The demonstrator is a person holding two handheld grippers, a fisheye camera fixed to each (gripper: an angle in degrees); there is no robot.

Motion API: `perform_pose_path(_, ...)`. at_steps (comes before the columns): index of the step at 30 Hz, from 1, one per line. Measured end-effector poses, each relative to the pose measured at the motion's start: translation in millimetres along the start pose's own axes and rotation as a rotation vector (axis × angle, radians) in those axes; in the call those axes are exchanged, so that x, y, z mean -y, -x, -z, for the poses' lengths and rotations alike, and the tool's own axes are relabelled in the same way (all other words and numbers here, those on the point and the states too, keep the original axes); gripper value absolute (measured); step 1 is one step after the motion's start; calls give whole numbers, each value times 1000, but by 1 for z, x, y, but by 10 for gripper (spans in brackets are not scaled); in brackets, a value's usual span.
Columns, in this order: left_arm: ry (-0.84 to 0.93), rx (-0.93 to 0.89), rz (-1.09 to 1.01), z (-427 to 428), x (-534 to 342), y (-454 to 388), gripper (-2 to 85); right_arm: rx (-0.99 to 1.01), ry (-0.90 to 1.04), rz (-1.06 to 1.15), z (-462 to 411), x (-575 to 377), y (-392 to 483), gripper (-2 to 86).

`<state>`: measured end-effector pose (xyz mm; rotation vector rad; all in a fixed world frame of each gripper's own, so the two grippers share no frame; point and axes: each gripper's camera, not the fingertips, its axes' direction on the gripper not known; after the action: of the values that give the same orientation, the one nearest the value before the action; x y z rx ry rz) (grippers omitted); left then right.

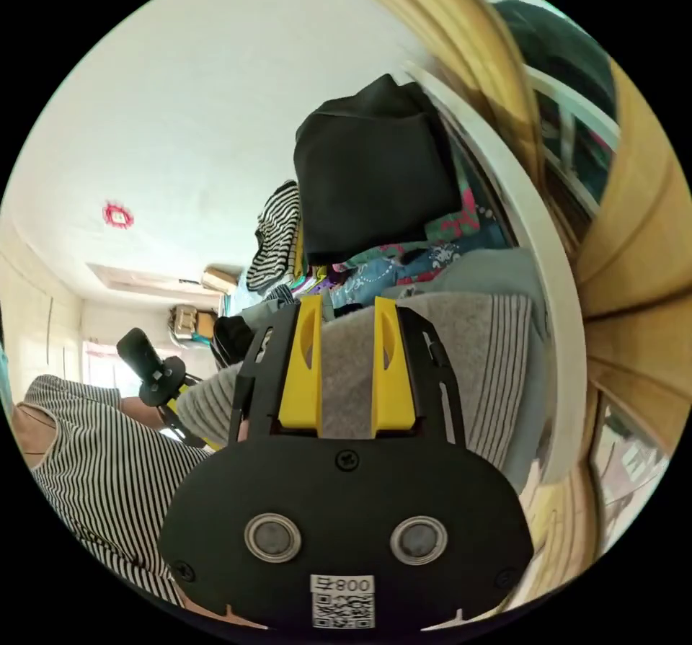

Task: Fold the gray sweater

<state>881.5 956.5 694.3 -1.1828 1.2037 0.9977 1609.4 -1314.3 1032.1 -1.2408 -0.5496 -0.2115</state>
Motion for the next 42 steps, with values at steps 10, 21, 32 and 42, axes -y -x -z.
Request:
perform_pose_path(10,-28,6,106,-12,-8,-10,77,-153,486,109,-66,-29,9,79)
perform_pose_path(21,-41,37,101,-1,4,-52,54,-225,344,28,-48,-26,27,89)
perform_pose_path(32,-64,19,128,12,21,-105,50,-518,529,399,-101,68,63,133)
perform_pose_path(42,-103,-28,159,37,30,-155,51,-532,755,615,-150,82,82,124)
